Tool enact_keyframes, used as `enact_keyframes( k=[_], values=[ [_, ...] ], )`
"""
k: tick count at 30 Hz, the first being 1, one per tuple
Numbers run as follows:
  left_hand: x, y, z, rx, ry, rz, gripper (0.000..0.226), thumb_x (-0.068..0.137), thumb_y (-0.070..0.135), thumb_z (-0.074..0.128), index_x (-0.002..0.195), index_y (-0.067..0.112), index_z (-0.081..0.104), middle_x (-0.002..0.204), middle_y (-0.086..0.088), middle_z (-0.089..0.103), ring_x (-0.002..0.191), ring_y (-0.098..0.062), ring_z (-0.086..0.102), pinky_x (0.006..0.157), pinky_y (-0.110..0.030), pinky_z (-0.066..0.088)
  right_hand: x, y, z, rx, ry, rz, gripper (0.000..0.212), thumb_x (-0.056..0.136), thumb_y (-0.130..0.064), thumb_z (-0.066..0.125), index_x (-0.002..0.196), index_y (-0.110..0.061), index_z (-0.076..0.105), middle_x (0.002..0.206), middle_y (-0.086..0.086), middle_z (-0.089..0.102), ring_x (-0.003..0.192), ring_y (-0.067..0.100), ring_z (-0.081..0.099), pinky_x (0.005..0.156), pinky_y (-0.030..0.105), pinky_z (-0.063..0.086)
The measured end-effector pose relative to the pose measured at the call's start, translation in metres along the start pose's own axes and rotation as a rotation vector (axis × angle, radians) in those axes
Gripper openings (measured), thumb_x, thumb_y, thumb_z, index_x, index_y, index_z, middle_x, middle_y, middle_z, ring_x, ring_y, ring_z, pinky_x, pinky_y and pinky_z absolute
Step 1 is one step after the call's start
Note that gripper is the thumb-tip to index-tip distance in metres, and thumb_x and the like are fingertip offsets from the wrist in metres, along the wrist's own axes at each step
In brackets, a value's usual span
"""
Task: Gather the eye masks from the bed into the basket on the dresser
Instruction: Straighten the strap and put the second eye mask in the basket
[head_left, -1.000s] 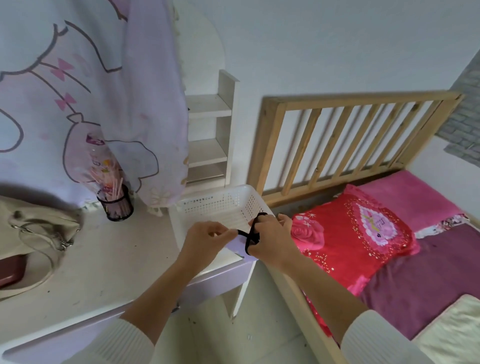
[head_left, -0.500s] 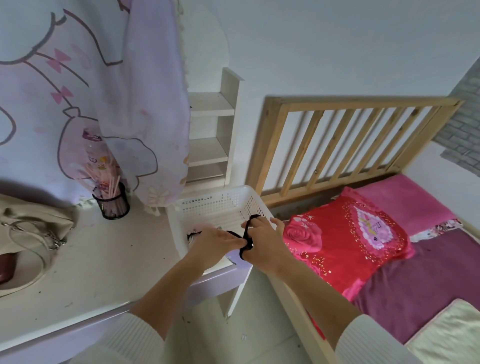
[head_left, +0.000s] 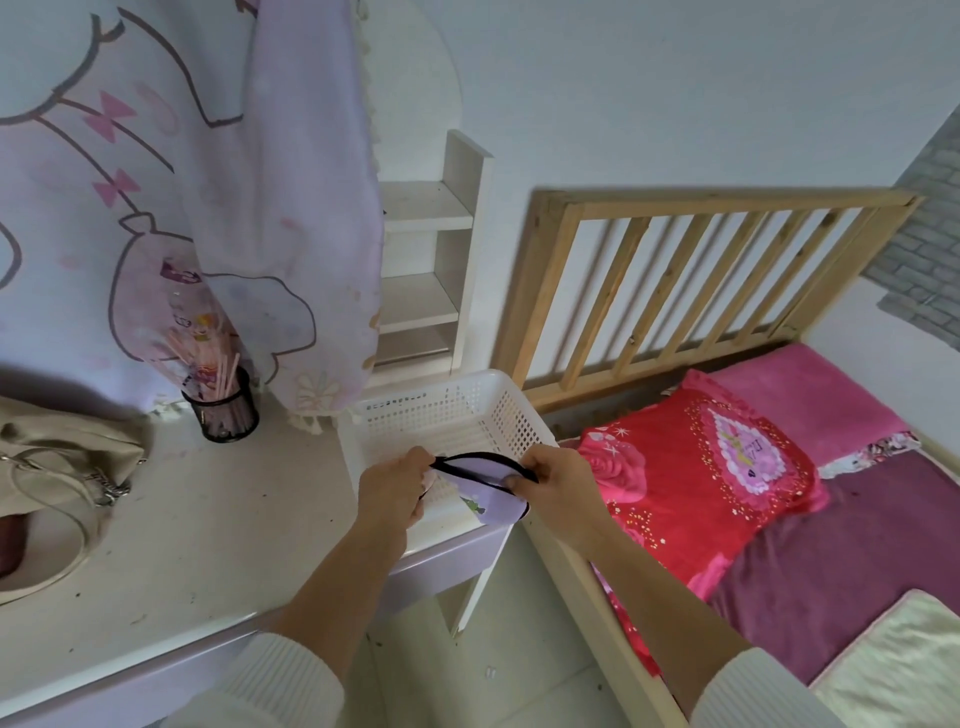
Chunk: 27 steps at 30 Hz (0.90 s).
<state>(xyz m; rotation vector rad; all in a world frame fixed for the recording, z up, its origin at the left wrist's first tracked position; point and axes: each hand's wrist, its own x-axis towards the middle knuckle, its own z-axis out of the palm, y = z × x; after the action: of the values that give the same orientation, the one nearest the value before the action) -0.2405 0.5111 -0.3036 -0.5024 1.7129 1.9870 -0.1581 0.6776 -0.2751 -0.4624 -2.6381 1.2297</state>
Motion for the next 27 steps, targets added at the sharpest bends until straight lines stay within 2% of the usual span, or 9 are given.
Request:
enact_keyframes(
  k=[1, 4, 6, 11, 14, 18, 21, 24, 27],
  values=[
    [0.001, -0.001, 0.001, -0.058, -0.007, -0.038, 0.015, 0.073, 0.015, 0.063, 0.062, 0.012, 0.053, 0.035, 0.006, 0.045, 0.047, -0.014, 0.037, 0.051, -0.024, 0.034, 0.001, 0.002, 0.003, 0.053, 0.024, 0.038, 0.035, 0.075, -0.004, 0.071, 0.052, -0.022, 0.052, 0.05, -0.007, 0.047, 0.044, 0.001, 0.04, 0.047, 0.013, 0.031],
    [0.006, -0.003, 0.002, -0.183, -0.001, -0.105, 0.013, 0.074, 0.016, 0.064, 0.067, 0.013, 0.053, 0.038, 0.006, 0.048, 0.051, -0.012, 0.04, 0.054, -0.024, 0.038, 0.005, 0.01, 0.009, 0.247, 0.068, 0.151, 0.016, 0.074, 0.002, 0.071, 0.064, 0.001, 0.059, 0.06, 0.012, 0.054, 0.058, 0.019, 0.049, 0.059, 0.038, 0.043],
    [0.011, -0.006, 0.003, -0.203, 0.008, -0.132, 0.014, 0.074, 0.016, 0.065, 0.067, 0.014, 0.053, 0.044, 0.005, 0.049, 0.054, -0.012, 0.041, 0.055, -0.023, 0.038, 0.01, 0.015, 0.012, 0.363, 0.056, 0.201, 0.015, 0.075, 0.004, 0.071, 0.066, 0.005, 0.058, 0.064, 0.015, 0.052, 0.063, 0.025, 0.05, 0.067, 0.048, 0.047],
    [0.028, -0.005, 0.008, -0.011, -0.044, -0.081, 0.016, 0.075, 0.024, 0.068, 0.075, 0.013, 0.057, 0.064, -0.002, 0.057, 0.068, -0.017, 0.054, 0.062, -0.025, 0.047, 0.038, 0.019, 0.013, 0.416, -0.063, 0.25, 0.016, 0.075, 0.001, 0.074, 0.068, 0.005, 0.061, 0.072, 0.018, 0.056, 0.068, 0.027, 0.055, 0.069, 0.041, 0.052],
    [0.045, 0.004, 0.011, 0.1, -0.058, -0.063, 0.009, 0.081, 0.016, 0.061, 0.078, 0.009, 0.065, 0.077, -0.009, 0.062, 0.073, -0.023, 0.057, 0.065, -0.029, 0.055, 0.061, 0.022, 0.008, 0.501, -0.149, 0.317, 0.013, 0.074, -0.008, 0.078, 0.075, 0.001, 0.069, 0.076, 0.026, 0.059, 0.074, 0.024, 0.06, 0.074, 0.035, 0.056],
    [0.069, 0.012, 0.023, 0.048, -0.064, -0.061, 0.013, 0.084, 0.014, 0.061, 0.091, 0.005, 0.067, 0.084, -0.012, 0.074, 0.073, -0.021, 0.066, 0.071, -0.031, 0.051, 0.106, 0.031, 0.009, 0.347, -0.22, 0.315, 0.022, 0.076, -0.012, 0.078, 0.061, -0.007, 0.062, 0.056, 0.008, 0.053, 0.052, 0.02, 0.044, 0.05, 0.024, 0.038],
    [0.095, 0.015, 0.036, 0.062, -0.018, -0.014, 0.006, 0.083, 0.014, 0.065, 0.085, 0.009, 0.062, 0.073, -0.005, 0.074, 0.069, -0.02, 0.069, 0.063, -0.028, 0.049, 0.149, 0.042, 0.014, 0.301, -0.239, 0.326, 0.015, 0.08, -0.002, 0.072, 0.093, 0.0, 0.065, 0.069, 0.009, 0.063, 0.05, 0.013, 0.053, 0.037, 0.012, 0.041],
    [0.121, 0.008, 0.043, 0.167, 0.05, 0.013, 0.007, 0.086, 0.016, 0.062, 0.084, 0.01, 0.061, 0.077, -0.006, 0.074, 0.067, -0.016, 0.071, 0.06, -0.026, 0.05, 0.181, 0.062, 0.026, 0.271, -0.324, 0.345, 0.014, 0.084, 0.004, 0.064, 0.097, 0.0, 0.061, 0.064, 0.011, 0.057, 0.043, 0.011, 0.051, 0.037, 0.014, 0.04],
    [0.141, -0.013, 0.046, 0.472, 0.129, 0.03, 0.01, 0.086, 0.017, 0.057, 0.091, 0.01, 0.062, 0.09, -0.006, 0.069, 0.081, -0.022, 0.065, 0.07, -0.03, 0.049, 0.201, 0.086, 0.045, 0.169, -0.397, 0.394, 0.011, 0.082, 0.005, 0.062, 0.091, -0.002, 0.061, 0.064, 0.011, 0.055, 0.05, 0.021, 0.049, 0.048, 0.028, 0.042]
  ],
)
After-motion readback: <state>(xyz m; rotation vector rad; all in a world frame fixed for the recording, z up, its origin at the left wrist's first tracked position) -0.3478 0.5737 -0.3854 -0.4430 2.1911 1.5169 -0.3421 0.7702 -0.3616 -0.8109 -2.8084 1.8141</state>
